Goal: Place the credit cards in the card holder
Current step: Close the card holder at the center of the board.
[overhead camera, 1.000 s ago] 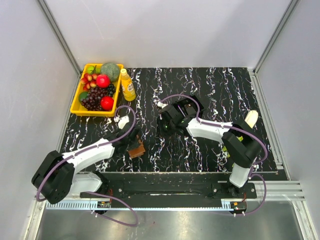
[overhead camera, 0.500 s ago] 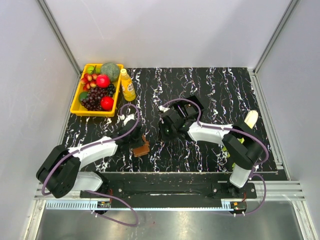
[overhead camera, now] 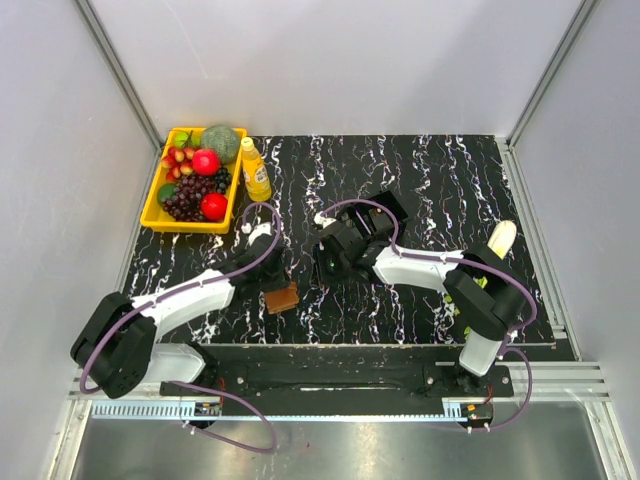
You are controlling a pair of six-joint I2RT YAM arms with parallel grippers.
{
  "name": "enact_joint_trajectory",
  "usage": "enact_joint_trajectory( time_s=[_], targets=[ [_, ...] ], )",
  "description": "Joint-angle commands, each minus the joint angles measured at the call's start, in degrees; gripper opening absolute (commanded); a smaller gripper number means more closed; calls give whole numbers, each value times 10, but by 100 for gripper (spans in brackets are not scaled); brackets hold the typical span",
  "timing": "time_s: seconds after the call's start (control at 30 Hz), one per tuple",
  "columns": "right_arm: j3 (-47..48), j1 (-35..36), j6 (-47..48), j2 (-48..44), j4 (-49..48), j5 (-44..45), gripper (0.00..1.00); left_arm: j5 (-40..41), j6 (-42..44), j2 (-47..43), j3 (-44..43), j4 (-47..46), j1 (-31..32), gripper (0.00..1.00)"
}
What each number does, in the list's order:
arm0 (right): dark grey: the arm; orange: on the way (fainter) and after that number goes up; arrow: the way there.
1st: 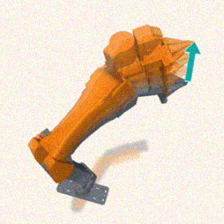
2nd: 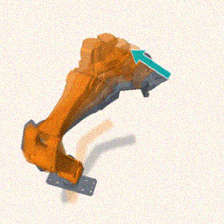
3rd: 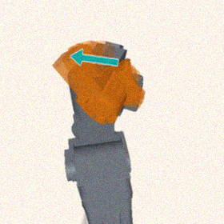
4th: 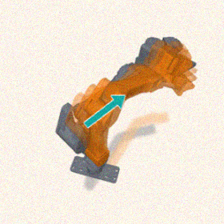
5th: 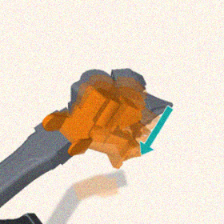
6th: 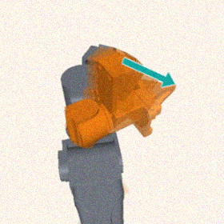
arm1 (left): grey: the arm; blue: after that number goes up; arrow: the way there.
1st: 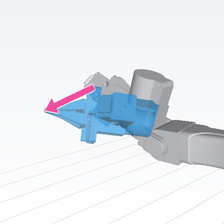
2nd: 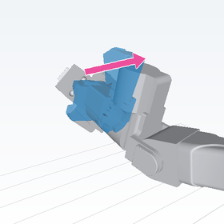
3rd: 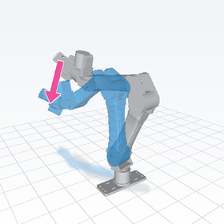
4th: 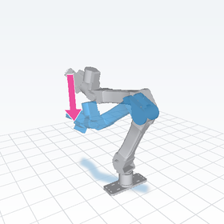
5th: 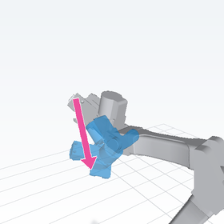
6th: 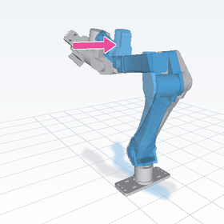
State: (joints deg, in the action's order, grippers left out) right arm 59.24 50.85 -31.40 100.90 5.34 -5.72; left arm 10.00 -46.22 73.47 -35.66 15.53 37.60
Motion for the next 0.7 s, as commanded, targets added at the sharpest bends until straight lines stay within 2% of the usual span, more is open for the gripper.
enact_joint_trajectory(
  time_s=[0.0,0.43,0.5,0.67],
  targets=[
    [17,4,-5,-4,-17,-8,22,24,12,-18,-16,8,-2,25],
    [21,4,-9,-2,-15,-10,22,15,4,26,-9,-16,-3,15],
    [20,3,-10,-1,-15,-8,22,18,1,26,-8,-12,-2,6],
    [25,5,-8,2,-14,-10,21,30,-5,5,-2,-6,-2,2]
  ],
)
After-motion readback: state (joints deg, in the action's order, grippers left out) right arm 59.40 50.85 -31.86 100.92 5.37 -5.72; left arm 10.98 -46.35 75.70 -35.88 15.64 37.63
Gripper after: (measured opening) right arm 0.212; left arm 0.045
